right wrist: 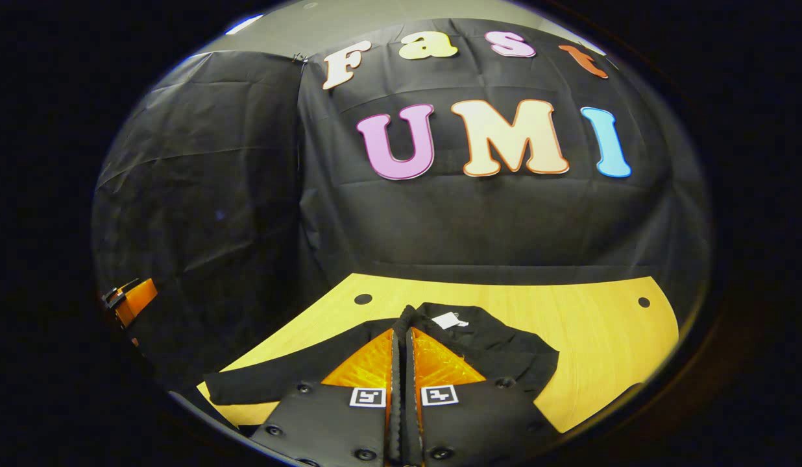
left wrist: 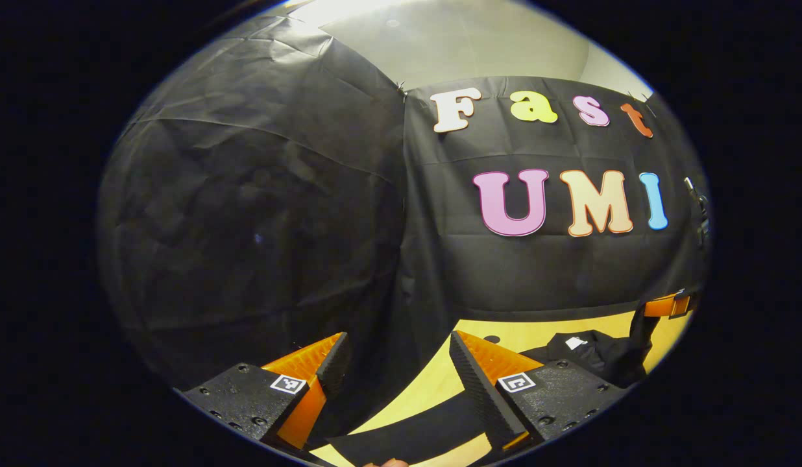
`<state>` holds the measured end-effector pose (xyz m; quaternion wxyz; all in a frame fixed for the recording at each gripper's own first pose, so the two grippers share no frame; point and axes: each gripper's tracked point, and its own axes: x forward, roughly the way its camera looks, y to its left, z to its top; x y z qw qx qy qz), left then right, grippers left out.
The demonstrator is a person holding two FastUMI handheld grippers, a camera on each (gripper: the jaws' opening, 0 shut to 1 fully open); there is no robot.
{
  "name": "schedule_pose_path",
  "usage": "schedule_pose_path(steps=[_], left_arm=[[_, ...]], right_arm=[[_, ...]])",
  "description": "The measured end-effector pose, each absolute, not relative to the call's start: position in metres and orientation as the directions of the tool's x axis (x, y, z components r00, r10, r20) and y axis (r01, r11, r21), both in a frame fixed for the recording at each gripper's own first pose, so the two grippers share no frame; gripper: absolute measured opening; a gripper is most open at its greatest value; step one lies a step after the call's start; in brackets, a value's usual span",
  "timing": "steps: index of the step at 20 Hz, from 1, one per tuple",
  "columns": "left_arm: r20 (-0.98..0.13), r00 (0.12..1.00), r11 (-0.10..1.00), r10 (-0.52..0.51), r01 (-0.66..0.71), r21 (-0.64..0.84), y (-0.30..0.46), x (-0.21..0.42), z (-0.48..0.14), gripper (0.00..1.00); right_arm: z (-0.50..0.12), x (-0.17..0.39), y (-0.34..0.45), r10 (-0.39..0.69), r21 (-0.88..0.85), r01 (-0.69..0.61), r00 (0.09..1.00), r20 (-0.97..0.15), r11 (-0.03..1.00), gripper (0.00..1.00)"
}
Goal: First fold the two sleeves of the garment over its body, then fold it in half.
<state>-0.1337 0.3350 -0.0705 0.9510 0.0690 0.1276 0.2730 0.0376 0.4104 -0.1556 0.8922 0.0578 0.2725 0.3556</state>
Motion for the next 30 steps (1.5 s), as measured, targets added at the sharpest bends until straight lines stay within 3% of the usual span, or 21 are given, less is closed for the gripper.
schedule_pose_path(steps=[12,13,14,17,18,24,25,30], left_arm=[[-0.302,0.731,0.791,0.612,-0.558,0.251,0.397,-0.181,-0.124,0.93],[-0.324,0.716,0.786,0.618,-0.564,0.254,0.402,-0.187,-0.134,0.91],[-0.352,0.698,0.781,0.623,-0.571,0.251,0.406,-0.195,-0.144,0.93],[-0.432,0.652,0.776,0.623,-0.584,0.238,0.412,-0.21,-0.177,0.94],[-0.46,0.639,0.778,0.617,-0.582,0.234,0.413,-0.216,-0.188,0.94],[-0.69,0.514,0.814,0.509,-0.548,0.193,0.395,-0.248,-0.279,0.94],[-0.712,0.496,0.815,0.497,-0.548,0.187,0.391,-0.252,-0.29,0.94],[-0.777,0.426,0.834,0.464,-0.507,0.22,0.383,-0.261,-0.324,0.93]], right_arm=[[-0.204,0.033,0.511,0.668,0.258,-0.654,0.517,-0.535,0.712,0.05],[-0.206,0.031,0.52,0.681,0.281,-0.657,0.495,-0.539,0.7,0.11],[-0.206,0.026,0.526,0.7,0.311,-0.66,0.475,-0.533,0.684,0.1],[-0.193,0.033,0.524,0.694,0.282,-0.66,0.517,-0.501,0.696,0.92],[-0.191,0.032,0.522,0.687,0.27,-0.658,0.53,-0.496,0.703,0.97],[-0.193,0.032,0.494,0.639,0.206,-0.645,0.561,-0.526,0.736,0.97],[-0.194,0.032,0.488,0.631,0.199,-0.64,0.566,-0.531,0.742,0.93],[-0.198,0.028,0.463,0.593,0.176,-0.614,0.583,-0.555,0.769,0.97]])
